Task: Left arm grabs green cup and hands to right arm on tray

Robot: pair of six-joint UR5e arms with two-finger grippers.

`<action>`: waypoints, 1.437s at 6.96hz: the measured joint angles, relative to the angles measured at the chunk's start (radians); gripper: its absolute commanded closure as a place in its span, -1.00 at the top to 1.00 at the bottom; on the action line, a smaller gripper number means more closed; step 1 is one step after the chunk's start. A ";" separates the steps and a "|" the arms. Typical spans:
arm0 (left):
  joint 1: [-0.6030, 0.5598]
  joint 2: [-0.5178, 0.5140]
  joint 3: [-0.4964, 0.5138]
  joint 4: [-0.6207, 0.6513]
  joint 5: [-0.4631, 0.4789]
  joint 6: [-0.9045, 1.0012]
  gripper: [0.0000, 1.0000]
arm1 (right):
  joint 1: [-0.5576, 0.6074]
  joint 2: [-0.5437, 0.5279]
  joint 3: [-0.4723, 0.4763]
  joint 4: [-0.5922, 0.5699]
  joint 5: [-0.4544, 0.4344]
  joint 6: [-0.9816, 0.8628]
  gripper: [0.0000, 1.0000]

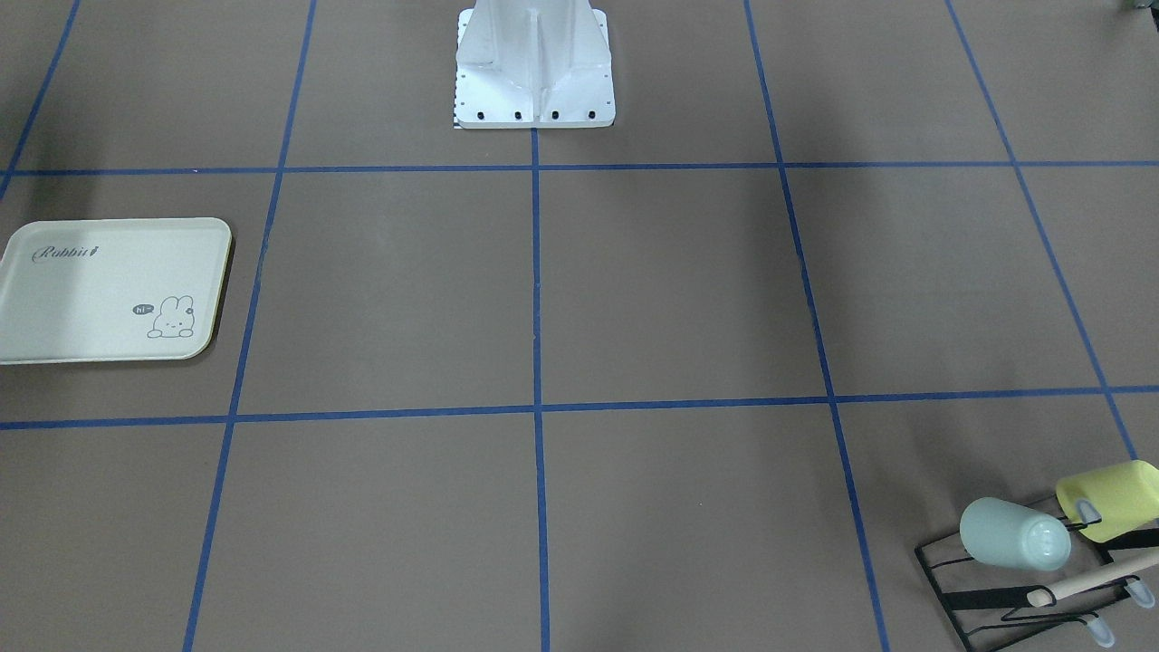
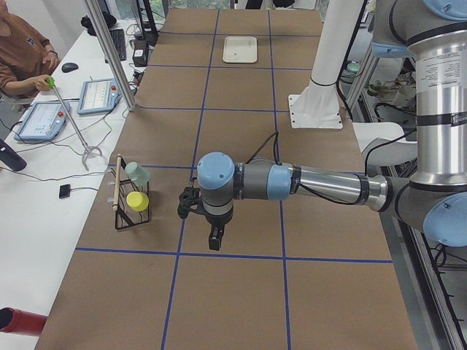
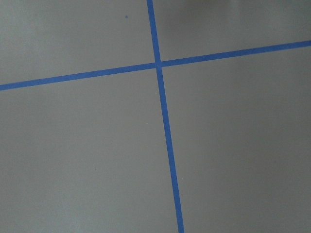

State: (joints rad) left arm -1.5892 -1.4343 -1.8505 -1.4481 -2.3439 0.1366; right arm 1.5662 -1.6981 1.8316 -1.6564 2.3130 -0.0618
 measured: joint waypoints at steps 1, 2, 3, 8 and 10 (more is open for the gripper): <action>0.000 0.000 0.000 0.000 0.000 0.000 1.00 | 0.000 0.000 0.000 0.000 0.000 0.001 1.00; 0.000 -0.003 0.000 0.000 0.000 -0.001 1.00 | 0.000 0.001 -0.001 0.000 0.001 0.001 1.00; 0.000 -0.017 -0.002 0.003 0.001 -0.003 1.00 | 0.000 0.002 0.000 0.001 0.001 0.002 1.00; 0.103 -0.315 -0.034 0.072 0.057 -0.395 1.00 | -0.003 0.024 0.021 -0.003 0.008 0.000 1.00; 0.277 -0.424 -0.048 0.040 0.205 -0.744 1.00 | -0.005 0.038 0.018 -0.001 0.008 0.003 1.00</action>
State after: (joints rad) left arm -1.3123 -1.8583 -1.8986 -1.4082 -2.1390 -0.6072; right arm 1.5613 -1.6600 1.8501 -1.6578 2.3212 -0.0587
